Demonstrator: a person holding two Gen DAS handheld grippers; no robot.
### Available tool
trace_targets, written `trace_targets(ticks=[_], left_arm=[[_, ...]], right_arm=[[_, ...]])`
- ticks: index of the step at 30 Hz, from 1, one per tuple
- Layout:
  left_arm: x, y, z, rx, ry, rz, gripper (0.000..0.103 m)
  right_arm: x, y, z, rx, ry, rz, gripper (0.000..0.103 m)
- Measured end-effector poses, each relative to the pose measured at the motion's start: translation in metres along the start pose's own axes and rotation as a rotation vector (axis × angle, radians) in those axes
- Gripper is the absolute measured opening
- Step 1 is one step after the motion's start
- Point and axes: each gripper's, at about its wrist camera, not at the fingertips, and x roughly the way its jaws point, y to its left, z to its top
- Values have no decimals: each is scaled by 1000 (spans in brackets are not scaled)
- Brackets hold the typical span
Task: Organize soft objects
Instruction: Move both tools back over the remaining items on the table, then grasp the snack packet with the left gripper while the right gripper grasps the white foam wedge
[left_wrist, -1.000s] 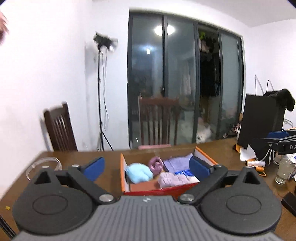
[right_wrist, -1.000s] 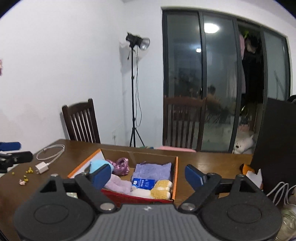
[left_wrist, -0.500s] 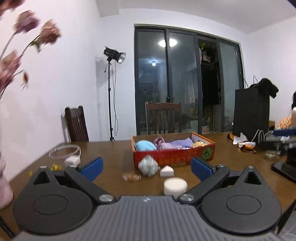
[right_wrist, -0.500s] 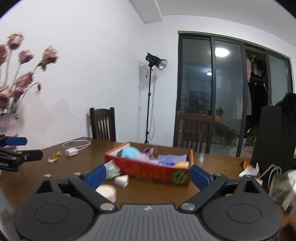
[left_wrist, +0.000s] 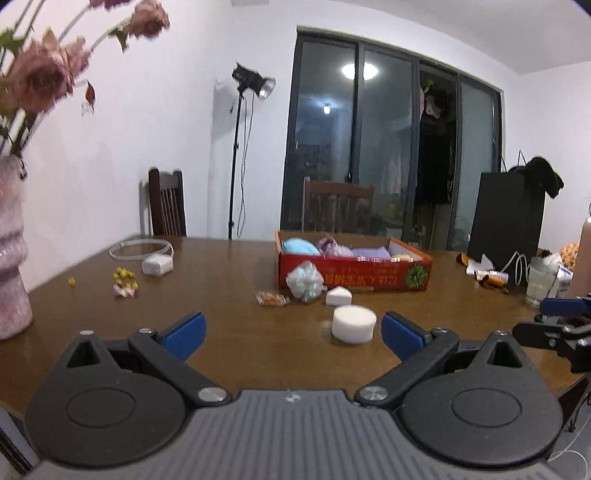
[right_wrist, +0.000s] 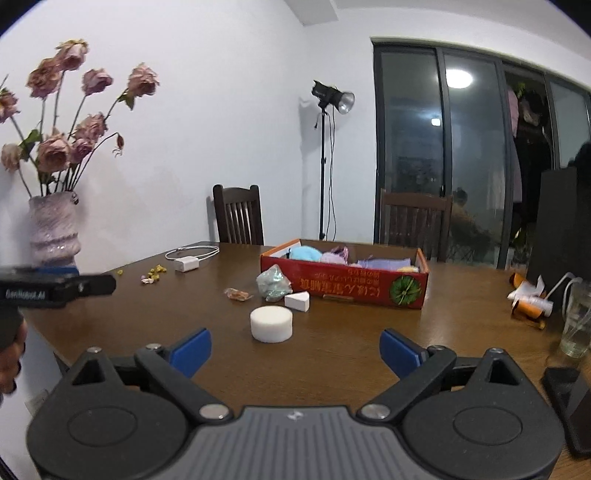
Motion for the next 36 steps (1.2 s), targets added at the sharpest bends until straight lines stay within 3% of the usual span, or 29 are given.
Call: trace_targets(ticks=[6, 12, 18, 22, 27, 28, 33, 36], left_arm=[[45, 8, -1, 7, 56, 32, 103], [137, 21, 12, -9, 121, 77, 103], [233, 28, 25, 12, 208, 73, 103], [271, 27, 24, 41, 251, 66, 99], [296, 36, 23, -11, 346, 11, 73], [298, 36, 22, -12, 357, 5, 60], [301, 38, 22, -19, 362, -10, 50], [301, 42, 23, -45, 358, -20, 42]], right_arm=[[39, -17, -3, 70, 67, -12, 92], [92, -27, 12, 88, 109, 15, 87], [172, -34, 40, 57, 133, 60, 84], [236, -40, 51, 44, 212, 83, 82], [307, -43, 55, 62, 321, 120, 72], [317, -42, 56, 63, 328, 128, 70], [346, -38, 55, 78, 334, 146, 58], [353, -36, 48, 80, 360, 170, 39]])
